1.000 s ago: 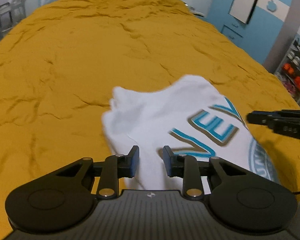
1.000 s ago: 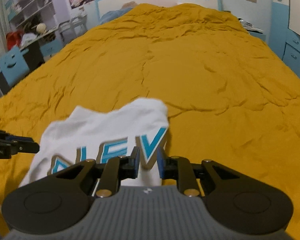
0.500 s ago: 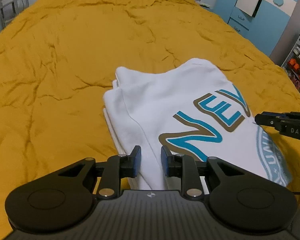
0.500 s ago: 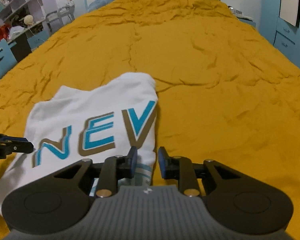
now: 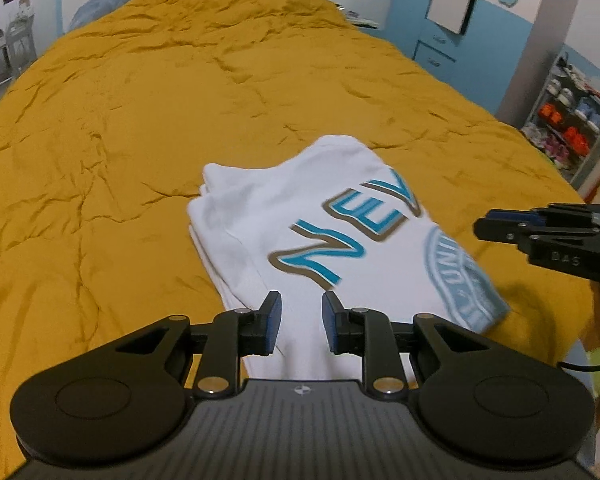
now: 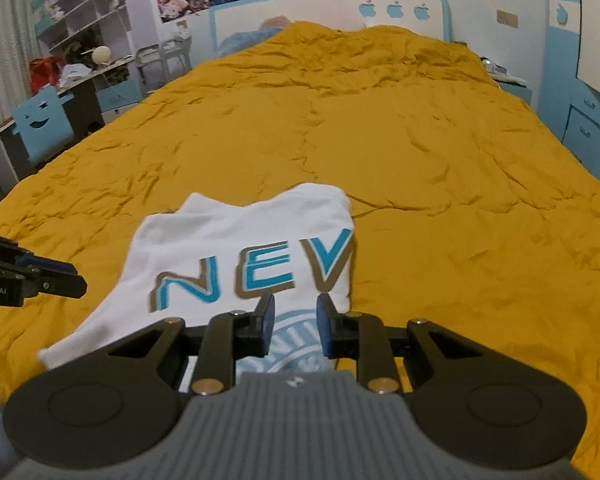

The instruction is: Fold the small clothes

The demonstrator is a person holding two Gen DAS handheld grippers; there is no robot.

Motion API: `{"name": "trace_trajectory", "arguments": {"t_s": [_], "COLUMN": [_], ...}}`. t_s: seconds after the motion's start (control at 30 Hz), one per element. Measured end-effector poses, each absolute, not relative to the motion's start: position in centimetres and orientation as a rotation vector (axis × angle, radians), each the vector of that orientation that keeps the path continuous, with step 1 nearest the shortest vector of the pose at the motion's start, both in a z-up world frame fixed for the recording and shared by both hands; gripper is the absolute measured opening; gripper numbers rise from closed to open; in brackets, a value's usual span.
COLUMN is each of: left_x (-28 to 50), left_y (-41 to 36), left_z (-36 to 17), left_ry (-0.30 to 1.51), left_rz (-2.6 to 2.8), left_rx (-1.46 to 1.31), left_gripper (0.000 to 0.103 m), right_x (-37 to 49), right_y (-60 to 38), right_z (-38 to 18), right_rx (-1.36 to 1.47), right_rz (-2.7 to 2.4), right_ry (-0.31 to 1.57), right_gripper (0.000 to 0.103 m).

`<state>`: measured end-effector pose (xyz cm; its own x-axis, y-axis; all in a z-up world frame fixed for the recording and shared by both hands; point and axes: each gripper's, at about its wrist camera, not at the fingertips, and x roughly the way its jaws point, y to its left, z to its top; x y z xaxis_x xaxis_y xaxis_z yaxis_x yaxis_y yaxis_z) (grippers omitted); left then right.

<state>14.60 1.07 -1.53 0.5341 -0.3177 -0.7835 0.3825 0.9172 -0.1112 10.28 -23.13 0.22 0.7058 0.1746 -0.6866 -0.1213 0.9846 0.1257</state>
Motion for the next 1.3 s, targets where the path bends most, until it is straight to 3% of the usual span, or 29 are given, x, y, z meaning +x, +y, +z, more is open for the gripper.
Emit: {"name": "trace_trajectory", "arguments": {"t_s": [0.27, 0.87, 1.3], "left_x": [11.2, 11.6, 10.7], "left_y": [1.2, 0.8, 1.1], "left_z": [-2.2, -11.4, -8.4], "left_ry": [0.930, 1.071, 1.011], "left_rz": [-0.445, -0.379, -0.401], "left_rx": [0.109, 0.195, 0.186], "left_gripper": [0.028, 0.028, 0.029], "right_x": [7.0, 5.4, 6.2], "right_y": [-22.3, -20.7, -20.8], "right_z": [-0.6, -8.7, -7.4], "right_rx": [0.011, -0.062, -0.056], "right_rz": [0.171, 0.149, 0.164], "right_ry": [0.816, 0.924, 0.953], "right_gripper": [0.021, 0.026, 0.026]}}
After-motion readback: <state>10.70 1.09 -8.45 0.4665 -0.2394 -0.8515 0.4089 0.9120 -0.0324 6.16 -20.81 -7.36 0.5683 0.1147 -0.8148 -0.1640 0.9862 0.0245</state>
